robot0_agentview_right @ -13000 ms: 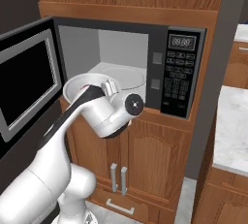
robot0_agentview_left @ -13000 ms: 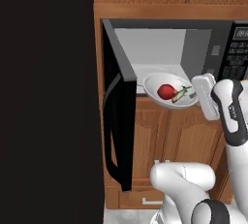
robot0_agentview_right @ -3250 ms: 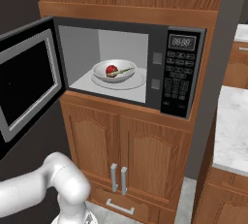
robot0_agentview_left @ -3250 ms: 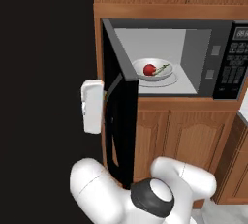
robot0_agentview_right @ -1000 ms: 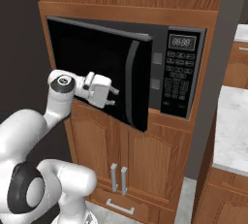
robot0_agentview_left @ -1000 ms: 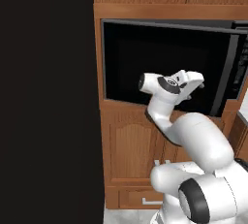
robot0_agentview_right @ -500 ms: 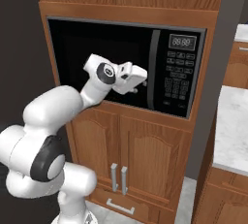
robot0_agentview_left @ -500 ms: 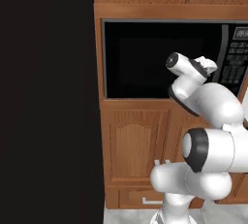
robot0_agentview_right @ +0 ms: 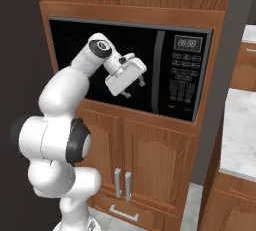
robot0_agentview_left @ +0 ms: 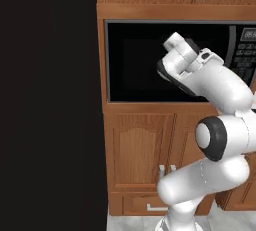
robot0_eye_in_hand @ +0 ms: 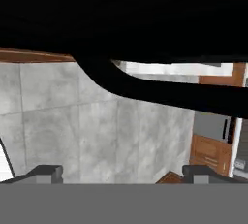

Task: Place the bowl containing the fish and onion in the microwave. Close the microwave door and press the start button to microwave the meal.

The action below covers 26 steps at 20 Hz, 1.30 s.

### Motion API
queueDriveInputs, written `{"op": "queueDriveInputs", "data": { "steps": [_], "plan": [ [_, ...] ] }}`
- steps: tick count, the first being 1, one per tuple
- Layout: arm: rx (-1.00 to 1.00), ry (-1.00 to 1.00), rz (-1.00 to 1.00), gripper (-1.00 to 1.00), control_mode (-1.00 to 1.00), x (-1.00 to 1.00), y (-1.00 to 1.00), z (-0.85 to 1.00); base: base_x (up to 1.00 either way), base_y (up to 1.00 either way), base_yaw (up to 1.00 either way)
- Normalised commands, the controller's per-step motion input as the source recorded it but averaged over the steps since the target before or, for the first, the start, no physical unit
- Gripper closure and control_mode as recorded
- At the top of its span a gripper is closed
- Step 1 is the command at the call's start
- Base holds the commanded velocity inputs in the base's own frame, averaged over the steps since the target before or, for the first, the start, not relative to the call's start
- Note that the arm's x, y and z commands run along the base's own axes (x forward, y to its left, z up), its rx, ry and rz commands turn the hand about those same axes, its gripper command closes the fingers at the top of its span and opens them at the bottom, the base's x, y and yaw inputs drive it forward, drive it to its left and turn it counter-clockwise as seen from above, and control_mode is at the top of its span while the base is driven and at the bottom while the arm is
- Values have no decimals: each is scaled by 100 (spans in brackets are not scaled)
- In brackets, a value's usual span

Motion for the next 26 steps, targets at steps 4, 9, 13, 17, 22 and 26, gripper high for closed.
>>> {"op": "queueDriveInputs", "data": {
  "steps": [4,9,13,17,22,26],
  "plan": [
    [4,-62,51,-100,-100,-100,-64,-70,0,0,0],
    [5,-79,42,-100,-100,-100,-36,-66,0,0,0],
    [11,-90,35,-100,-100,-99,0,-18,0,0,0],
    [22,-77,43,-100,-100,-87,-10,28,0,0,0],
    [17,-55,35,-100,-100,-54,-34,14,0,0,0],
    [15,-43,8,-100,-100,-15,-12,0,0,0,0]
  ]
}}
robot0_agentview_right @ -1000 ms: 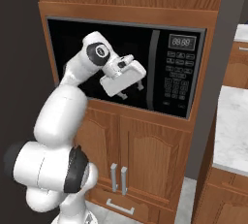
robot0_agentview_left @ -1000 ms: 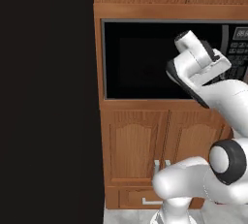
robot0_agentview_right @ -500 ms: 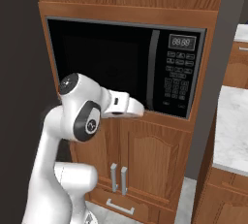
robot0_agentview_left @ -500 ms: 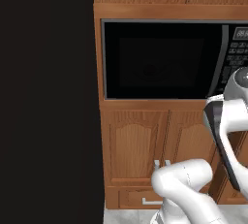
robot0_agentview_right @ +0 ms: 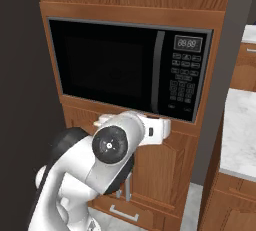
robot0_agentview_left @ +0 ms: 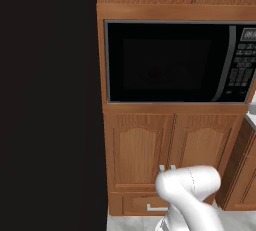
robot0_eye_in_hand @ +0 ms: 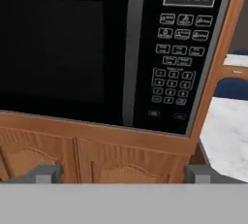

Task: Place the bowl containing the fish and onion in the microwave. Close the microwave door and press the start button to microwave the meal.

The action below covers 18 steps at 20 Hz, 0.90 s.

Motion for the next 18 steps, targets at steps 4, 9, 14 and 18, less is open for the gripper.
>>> {"op": "queueDriveInputs", "data": {
  "steps": [4,9,14,18],
  "plan": [
    [11,-28,0,100,-100,-1,-12,-4,0,0,0],
    [7,-7,1,100,-100,2,-8,-3,0,0,0],
    [7,-14,0,100,-100,0,-29,-5,0,0,0],
    [22,-14,-8,100,-100,0,-48,0,0,0,0]
  ]
}}
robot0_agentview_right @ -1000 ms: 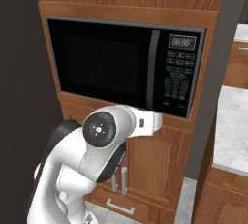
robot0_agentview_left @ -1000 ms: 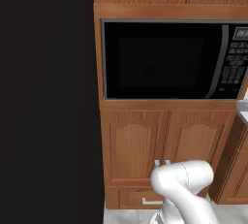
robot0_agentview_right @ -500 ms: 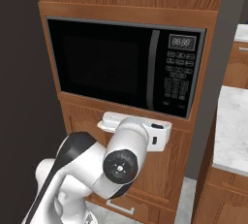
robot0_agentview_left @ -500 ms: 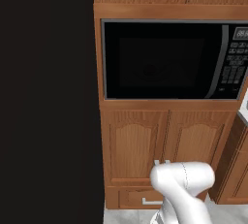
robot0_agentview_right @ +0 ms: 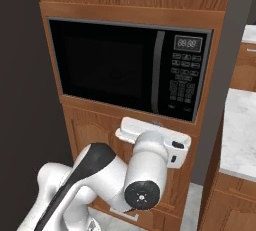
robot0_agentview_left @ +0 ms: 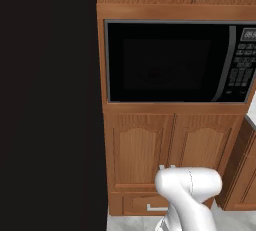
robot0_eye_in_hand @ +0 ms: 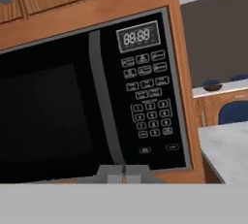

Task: Place the bowl containing the fish and onion in the microwave. Close the microwave door and press the start button to microwave the meal.

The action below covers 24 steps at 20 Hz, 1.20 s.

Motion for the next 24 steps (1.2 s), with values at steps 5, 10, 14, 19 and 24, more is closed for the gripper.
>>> {"op": "queueDriveInputs", "data": {
  "steps": [5,10,14,19,24],
  "plan": [
    [30,-3,-5,100,-100,2,-16,0,0,0,0],
    [37,0,-3,100,-100,5,0,0,0,0,0],
    [43,0,-1,100,-100,2,-8,0,0,0,0],
    [33,-2,0,100,-100,0,-7,0,0,0,0],
    [1,-8,0,100,-100,0,3,0,0,0,0]
  ]
}}
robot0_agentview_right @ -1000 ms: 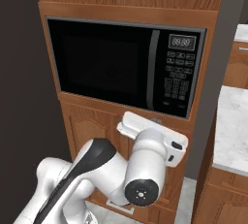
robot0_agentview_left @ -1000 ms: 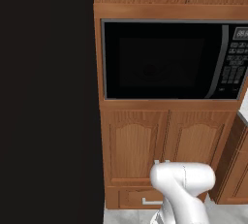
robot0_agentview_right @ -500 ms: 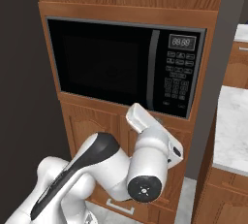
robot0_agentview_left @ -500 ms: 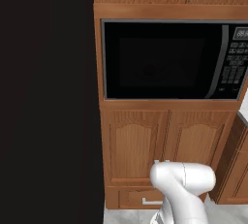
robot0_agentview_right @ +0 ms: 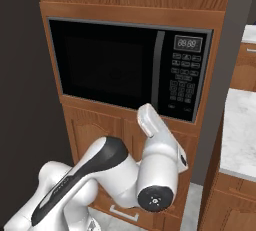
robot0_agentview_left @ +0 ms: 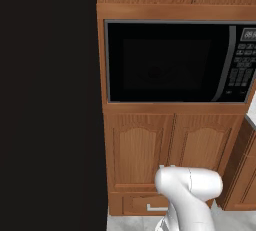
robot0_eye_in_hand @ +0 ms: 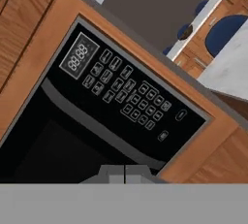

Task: Place the bowl containing the fish and onion in the microwave. Close the microwave door and press the start button to microwave the meal.

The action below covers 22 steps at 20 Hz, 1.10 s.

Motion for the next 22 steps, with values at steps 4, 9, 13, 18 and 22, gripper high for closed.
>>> {"op": "queueDriveInputs", "data": {
  "steps": [4,9,13,18,22],
  "plan": [
    [-18,-18,0,100,-100,0,18,-13,0,0,0],
    [-29,-18,0,100,-100,1,27,-14,0,0,0],
    [-23,-10,0,100,-100,1,39,-3,0,0,0],
    [-15,-6,0,100,-100,0,11,0,0,0,0],
    [-9,0,0,100,-100,0,0,0,0,0,0]
  ]
}}
